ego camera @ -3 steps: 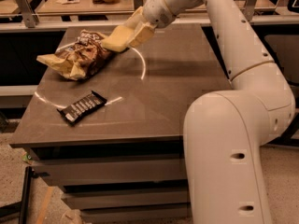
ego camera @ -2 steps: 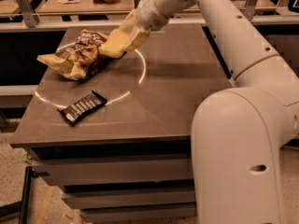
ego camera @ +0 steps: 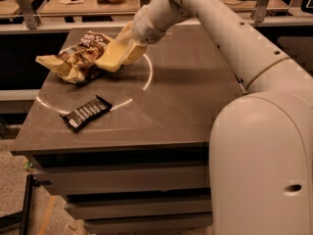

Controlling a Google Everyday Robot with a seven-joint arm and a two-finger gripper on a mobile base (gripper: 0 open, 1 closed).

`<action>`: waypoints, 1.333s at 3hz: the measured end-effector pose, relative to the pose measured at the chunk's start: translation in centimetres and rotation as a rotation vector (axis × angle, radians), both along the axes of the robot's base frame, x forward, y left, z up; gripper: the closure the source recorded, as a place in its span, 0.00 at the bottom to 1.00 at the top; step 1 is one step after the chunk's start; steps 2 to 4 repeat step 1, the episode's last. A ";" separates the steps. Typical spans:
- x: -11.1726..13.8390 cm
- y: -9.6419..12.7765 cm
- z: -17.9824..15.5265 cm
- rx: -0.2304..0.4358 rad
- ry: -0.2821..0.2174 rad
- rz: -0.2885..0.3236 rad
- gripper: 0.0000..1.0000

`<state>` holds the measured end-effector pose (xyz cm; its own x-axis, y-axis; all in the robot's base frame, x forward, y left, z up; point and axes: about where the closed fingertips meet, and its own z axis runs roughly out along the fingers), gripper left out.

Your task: Move sponge near brown chip bag

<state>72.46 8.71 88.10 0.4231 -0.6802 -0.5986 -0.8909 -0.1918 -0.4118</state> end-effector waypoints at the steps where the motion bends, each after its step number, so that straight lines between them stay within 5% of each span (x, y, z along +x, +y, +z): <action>1: 0.0 0.3 -0.2 -0.001 0.003 0.004 0.83; 4: 0.0 0.3 -0.2 -0.001 0.003 0.004 0.83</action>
Offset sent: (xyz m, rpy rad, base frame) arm 0.0000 0.0000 0.0000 0.0000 0.0000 0.0000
